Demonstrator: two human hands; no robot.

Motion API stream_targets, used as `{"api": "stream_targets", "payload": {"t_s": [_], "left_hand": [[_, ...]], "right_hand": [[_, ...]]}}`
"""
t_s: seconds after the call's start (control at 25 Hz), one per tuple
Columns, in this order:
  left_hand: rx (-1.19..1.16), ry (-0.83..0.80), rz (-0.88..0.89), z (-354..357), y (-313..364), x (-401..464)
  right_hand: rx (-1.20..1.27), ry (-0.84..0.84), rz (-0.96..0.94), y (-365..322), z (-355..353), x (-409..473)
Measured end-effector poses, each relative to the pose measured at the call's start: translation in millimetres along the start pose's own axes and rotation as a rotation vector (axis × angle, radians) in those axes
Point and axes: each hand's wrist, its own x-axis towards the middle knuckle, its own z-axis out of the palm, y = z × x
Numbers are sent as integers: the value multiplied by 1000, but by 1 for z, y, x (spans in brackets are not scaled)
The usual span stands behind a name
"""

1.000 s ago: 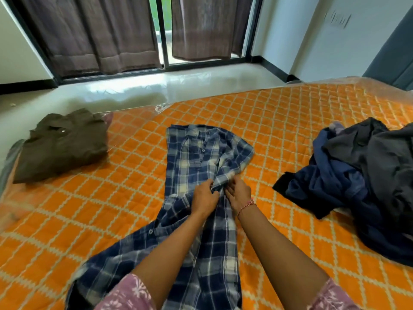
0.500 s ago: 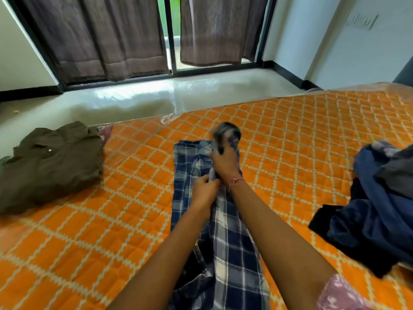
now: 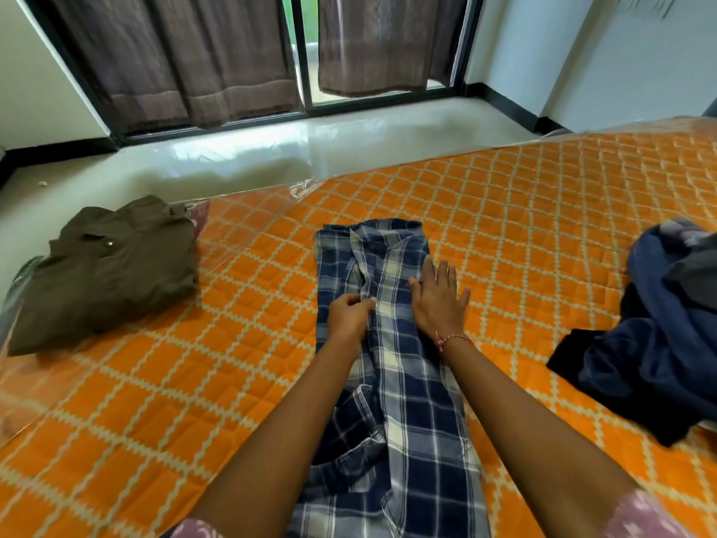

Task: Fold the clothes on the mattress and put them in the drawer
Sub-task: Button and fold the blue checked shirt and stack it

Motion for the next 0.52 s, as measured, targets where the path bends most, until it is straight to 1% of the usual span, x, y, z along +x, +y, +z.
{"api": "stream_targets", "payload": {"t_s": [0.04, 0.12, 0.2, 0.24, 0.32, 0.4, 0.44, 0.48, 0.52], "left_hand": [[32, -10, 53, -6, -5, -10], [123, -116, 184, -27, -22, -33], [270, -247, 266, -51, -36, -56], [375, -282, 280, -63, -41, -63], [613, -370, 259, -90, -40, -70], [773, -546, 186, -115, -35, -80], [781, -599, 149, -128, -35, -90], [729, -588, 139, -138, -37, -97], [633, -511, 153, -144, -38, -106]], "right_hand": [[21, -6, -58, 1, -1, -19], [30, -91, -228, -3, 9, -65], [-70, -184, -342, -5, 28, -105], [-118, -174, -368, -1, 35, -111], [-116, -150, -320, 2, 35, -108], [15, -112, -241, 0, 21, -112], [113, -45, -227, -3, 16, -126], [200, 48, -242, -8, 12, -142], [269, 125, -267, -12, 10, -163]]}}
